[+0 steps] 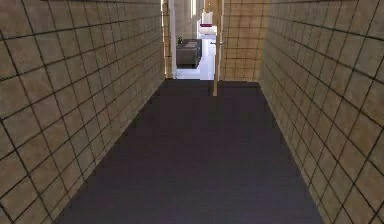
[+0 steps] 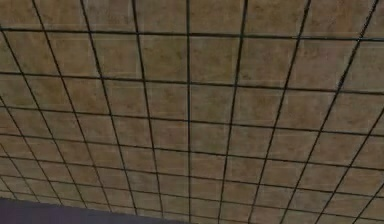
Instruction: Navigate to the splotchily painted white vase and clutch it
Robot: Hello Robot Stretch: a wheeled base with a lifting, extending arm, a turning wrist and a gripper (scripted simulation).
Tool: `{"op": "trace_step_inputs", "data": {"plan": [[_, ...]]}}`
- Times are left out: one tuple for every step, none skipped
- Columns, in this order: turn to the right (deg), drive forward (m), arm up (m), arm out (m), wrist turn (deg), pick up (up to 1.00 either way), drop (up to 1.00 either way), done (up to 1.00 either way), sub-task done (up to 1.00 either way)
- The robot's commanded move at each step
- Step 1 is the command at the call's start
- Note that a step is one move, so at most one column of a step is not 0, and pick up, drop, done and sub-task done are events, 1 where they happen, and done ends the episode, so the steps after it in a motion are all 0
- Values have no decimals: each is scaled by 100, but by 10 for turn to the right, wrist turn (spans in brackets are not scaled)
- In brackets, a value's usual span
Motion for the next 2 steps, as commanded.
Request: {"op": "trace_step_inputs", "data": {"plan": [[0, 100, 0, 0, 0, 0, 0, 0, 0], [0, 100, 0, 0, 0, 0, 0, 0, 0]]}}
